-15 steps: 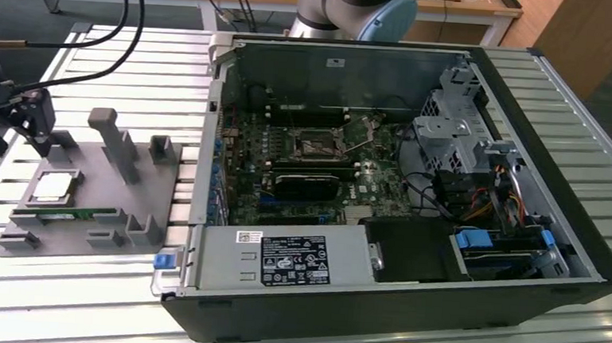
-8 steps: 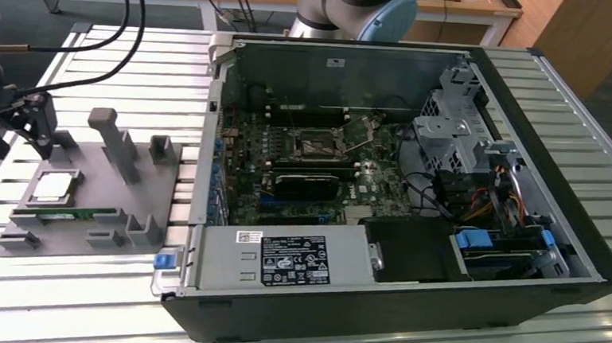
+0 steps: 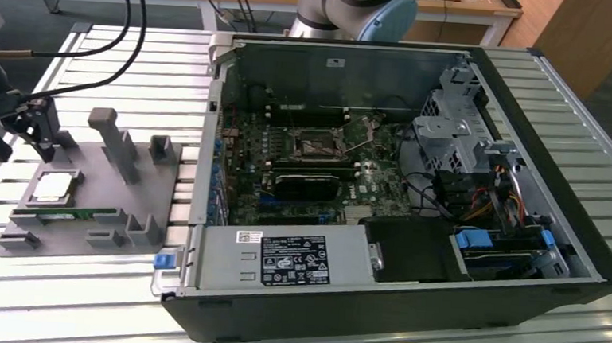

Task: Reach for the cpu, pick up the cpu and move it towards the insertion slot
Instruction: 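Pick up the cpu and move it towards the insertion slot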

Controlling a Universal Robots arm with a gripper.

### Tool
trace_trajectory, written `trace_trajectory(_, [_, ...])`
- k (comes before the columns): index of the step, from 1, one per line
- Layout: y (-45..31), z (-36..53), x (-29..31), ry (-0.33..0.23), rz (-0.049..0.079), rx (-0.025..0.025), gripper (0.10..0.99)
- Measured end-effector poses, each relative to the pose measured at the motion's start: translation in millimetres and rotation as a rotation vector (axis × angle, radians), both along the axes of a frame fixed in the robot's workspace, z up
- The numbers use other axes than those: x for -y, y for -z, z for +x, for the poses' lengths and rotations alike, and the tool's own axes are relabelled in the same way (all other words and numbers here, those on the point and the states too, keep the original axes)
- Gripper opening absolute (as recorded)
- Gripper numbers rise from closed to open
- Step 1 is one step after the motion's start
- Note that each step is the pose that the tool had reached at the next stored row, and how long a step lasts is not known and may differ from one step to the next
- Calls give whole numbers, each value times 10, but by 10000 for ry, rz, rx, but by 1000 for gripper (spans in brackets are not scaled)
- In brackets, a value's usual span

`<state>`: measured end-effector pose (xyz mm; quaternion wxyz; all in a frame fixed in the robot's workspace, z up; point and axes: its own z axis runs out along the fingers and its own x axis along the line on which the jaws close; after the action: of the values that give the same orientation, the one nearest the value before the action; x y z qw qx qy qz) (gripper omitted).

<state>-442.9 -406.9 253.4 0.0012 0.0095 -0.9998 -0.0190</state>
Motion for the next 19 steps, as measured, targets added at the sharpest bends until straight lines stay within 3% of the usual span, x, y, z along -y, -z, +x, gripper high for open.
trace_trajectory(19, [116,0,3,0,0,0,588])
